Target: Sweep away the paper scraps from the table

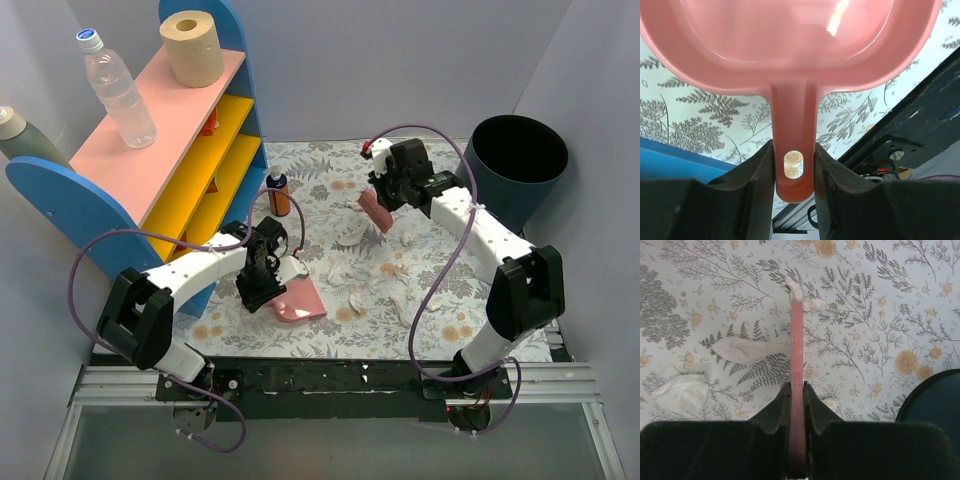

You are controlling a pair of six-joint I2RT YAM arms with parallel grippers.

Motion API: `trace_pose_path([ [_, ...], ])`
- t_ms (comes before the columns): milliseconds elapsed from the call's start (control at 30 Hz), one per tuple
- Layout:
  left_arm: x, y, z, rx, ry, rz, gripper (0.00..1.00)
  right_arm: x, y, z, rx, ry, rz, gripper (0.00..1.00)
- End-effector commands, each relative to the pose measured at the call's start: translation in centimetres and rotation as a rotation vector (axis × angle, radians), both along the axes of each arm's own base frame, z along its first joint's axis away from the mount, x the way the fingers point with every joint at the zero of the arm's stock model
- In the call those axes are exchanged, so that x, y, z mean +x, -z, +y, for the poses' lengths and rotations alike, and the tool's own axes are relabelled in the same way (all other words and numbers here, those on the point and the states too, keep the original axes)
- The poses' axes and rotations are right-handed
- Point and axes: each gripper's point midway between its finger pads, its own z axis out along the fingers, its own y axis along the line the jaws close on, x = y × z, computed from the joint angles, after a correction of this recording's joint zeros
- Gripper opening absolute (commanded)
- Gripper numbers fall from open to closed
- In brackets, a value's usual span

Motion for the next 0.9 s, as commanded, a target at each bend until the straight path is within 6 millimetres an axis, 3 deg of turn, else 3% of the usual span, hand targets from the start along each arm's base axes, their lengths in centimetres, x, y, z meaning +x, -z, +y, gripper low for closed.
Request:
trace_pose_path([
  [0, 1.7, -0.4, -2.6, -0.058, -0.032, 0.002, 0.0, 2.6, -0.5, 0.9, -0.091, -0.005, -0.123, 0.01],
  [100, 2.5, 0.0, -3.7, -0.065, -0.045, 0.014, 0.0, 1.4, 1.6, 2.2, -0.111, -0.056, -0.091, 0.01],
  [233, 3.3, 1.1, -4.9, -0.052, -0.035, 0.048, 0.0, -2.1, 3.3, 5.5, -0.046, -0.159, 0.0, 0.01],
  [300, 4.0, 1.1, -6.3, -0.07, -0.057, 0.059, 0.0, -4.4, 2.9, 7.9, 0.087, -0.233, 0.088, 0.01],
  [500, 7.1, 0.8, -9.7, -0.134, -0.119, 0.01, 0.0, -8.0, 1.1, 11.3, 0.328, -0.269, 0.293, 0.01],
  [633, 8.0, -0.1, -10.1, -0.149, -0.172, -0.023, 0.0, -8.1, 0.2, 10.8, 0.352, -0.239, 0.307, 0.01],
  [700, 8.0, -0.2, -9.6, -0.135, -0.171, -0.039, 0.0, -7.8, -1.4, 10.4, 0.394, -0.227, 0.295, 0.01],
  [867, 7.4, 0.1, -7.1, -0.054, -0.128, -0.081, 0.0, -4.6, -4.9, 8.4, 0.393, -0.215, 0.164, 0.01],
])
